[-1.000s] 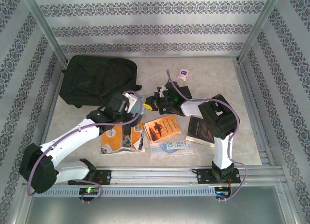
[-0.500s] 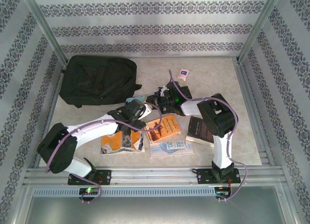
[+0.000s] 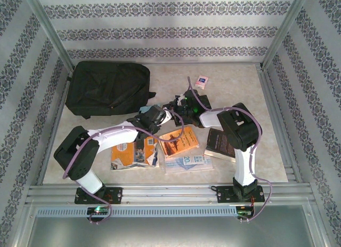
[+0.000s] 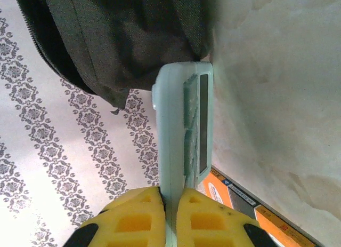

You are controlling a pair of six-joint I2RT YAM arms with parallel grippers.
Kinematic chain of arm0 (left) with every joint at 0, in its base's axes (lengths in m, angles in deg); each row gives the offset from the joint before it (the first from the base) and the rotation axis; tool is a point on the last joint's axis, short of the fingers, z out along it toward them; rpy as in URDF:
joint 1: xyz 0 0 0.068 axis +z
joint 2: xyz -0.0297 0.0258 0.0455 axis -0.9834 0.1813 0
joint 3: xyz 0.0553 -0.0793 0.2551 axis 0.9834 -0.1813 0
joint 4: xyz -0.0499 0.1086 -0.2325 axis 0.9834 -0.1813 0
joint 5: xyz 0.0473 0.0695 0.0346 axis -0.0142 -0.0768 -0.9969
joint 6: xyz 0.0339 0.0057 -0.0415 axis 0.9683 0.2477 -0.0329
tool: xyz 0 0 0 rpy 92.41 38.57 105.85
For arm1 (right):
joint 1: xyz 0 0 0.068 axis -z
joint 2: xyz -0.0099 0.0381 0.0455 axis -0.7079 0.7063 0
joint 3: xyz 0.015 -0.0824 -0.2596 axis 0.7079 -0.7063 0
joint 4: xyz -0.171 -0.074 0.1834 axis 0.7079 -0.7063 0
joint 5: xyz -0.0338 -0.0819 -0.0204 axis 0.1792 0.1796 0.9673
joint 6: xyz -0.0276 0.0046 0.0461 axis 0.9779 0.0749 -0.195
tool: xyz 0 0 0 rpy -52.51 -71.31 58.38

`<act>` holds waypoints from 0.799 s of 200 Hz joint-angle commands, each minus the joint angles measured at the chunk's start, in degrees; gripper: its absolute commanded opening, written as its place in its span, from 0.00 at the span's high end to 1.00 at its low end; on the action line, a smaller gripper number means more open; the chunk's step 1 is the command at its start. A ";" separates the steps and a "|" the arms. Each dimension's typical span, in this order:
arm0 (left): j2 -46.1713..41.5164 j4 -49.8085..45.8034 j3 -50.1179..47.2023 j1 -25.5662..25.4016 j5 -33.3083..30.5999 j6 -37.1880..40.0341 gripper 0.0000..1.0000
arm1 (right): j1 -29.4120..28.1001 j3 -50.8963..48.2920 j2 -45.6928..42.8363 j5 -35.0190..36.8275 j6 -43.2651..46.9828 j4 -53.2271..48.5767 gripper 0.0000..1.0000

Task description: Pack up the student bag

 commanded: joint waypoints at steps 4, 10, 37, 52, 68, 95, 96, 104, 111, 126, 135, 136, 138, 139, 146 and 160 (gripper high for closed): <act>0.55 1.06 1.59 0.28 -0.39 0.56 0.65 | 0.58 -0.31 -0.07 -0.01 -1.46 4.50 0.90; 0.38 0.93 1.54 0.28 -0.38 0.45 0.66 | 0.68 -0.39 -0.23 -0.04 -1.55 4.58 0.89; -0.86 1.25 0.97 0.28 -0.39 0.61 0.74 | 1.43 -1.50 -2.10 0.79 -1.43 4.58 0.66; -1.74 1.45 0.93 0.36 -0.33 0.47 0.77 | 2.31 -2.44 -3.86 1.22 -1.06 4.54 0.53; -2.61 1.54 1.19 0.71 -0.34 0.20 0.79 | 3.56 -3.61 -6.63 1.84 0.18 3.50 0.45; -3.74 1.53 1.88 2.05 1.40 -0.88 0.83 | 5.75 -5.45 -11.49 3.05 3.72 -0.19 0.40; -3.76 1.53 1.90 2.09 1.47 -1.01 0.83 | 5.85 -5.52 -11.65 3.07 3.89 -0.35 0.40; -4.15 1.54 2.22 2.45 1.95 -1.57 0.85 | 6.34 -5.81 -12.96 3.38 5.21 -2.06 0.40; -4.47 1.52 2.52 2.77 2.42 -2.15 0.86 | 6.82 -6.16 -14.09 3.85 6.36 -3.93 0.40; -5.54 1.51 3.43 3.47 3.30 -4.18 0.86 | 7.80 -7.15 -16.73 5.07 9.07 -7.45 0.39; -6.60 1.39 4.30 3.91 4.30 -5.97 0.87 | 8.16 -7.89 -18.71 6.26 11.05 -9.82 0.39; -6.73 1.37 4.39 3.94 4.42 -6.28 0.87 | 8.15 -7.97 -18.95 6.42 11.25 -10.09 0.39; -7.11 1.42 4.47 4.03 4.57 -6.79 0.87 | 8.19 -8.01 -19.21 6.60 11.48 -10.40 0.39; -7.20 1.39 4.56 4.09 4.73 -6.99 0.87 | 8.29 -8.21 -19.59 6.94 11.99 -10.94 0.39; -8.38 1.50 5.20 4.51 6.10 -8.74 0.87 | 8.39 -8.67 -21.34 8.02 13.72 -13.09 0.39; -10.88 2.32 6.24 5.42 8.32 -13.73 0.87 | 8.25 -8.72 -24.76 10.16 18.18 -18.40 0.39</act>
